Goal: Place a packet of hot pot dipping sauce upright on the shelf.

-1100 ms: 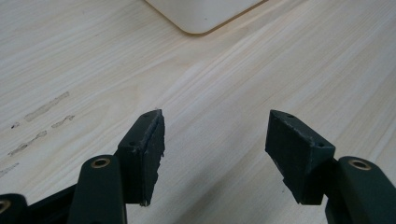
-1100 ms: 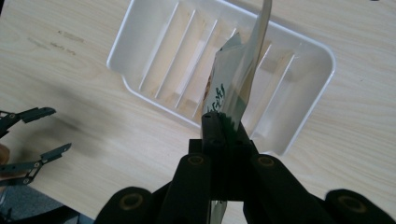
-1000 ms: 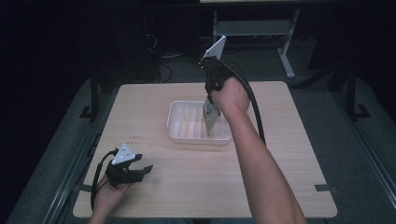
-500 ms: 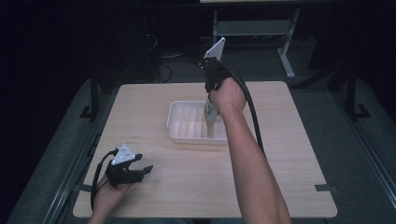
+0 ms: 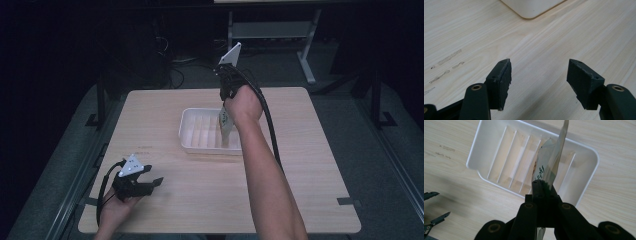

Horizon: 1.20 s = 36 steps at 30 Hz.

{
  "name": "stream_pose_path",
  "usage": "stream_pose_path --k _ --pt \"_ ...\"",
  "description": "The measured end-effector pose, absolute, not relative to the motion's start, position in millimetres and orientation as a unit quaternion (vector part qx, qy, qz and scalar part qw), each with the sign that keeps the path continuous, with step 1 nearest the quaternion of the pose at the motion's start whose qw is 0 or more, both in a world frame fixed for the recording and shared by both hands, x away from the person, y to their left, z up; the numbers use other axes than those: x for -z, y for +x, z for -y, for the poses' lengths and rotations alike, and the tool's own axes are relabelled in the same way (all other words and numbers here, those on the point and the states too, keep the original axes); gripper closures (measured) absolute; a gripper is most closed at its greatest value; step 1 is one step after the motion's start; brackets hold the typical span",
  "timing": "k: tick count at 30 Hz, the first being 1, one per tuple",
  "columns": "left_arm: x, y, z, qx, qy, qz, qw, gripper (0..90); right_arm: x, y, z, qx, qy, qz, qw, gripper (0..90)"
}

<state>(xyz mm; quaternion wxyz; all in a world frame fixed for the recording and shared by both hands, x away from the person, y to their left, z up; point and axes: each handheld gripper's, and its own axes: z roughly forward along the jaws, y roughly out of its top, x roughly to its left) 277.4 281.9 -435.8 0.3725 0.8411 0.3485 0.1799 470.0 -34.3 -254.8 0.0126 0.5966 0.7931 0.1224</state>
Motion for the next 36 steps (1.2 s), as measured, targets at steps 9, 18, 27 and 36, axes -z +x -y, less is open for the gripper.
stream_pose_path --k 9,18,27,36 --pt "436 277 -282 -0.177 0.842 -0.347 0.374 35.2 255 469 36 -0.123 0.600 -0.790 0.019 89.4" --pt "436 277 -283 -0.177 0.841 -0.348 0.375 35.0 254 467 38 -0.124 0.598 -0.791 0.023 89.4" --pt "436 277 -283 -0.177 0.841 -0.346 0.375 34.4 259 468 36 -0.119 0.600 -0.791 0.024 89.4" --pt "436 277 -284 -0.177 0.840 -0.347 0.376 34.2 273 472 38 -0.114 0.605 -0.788 0.022 89.3"
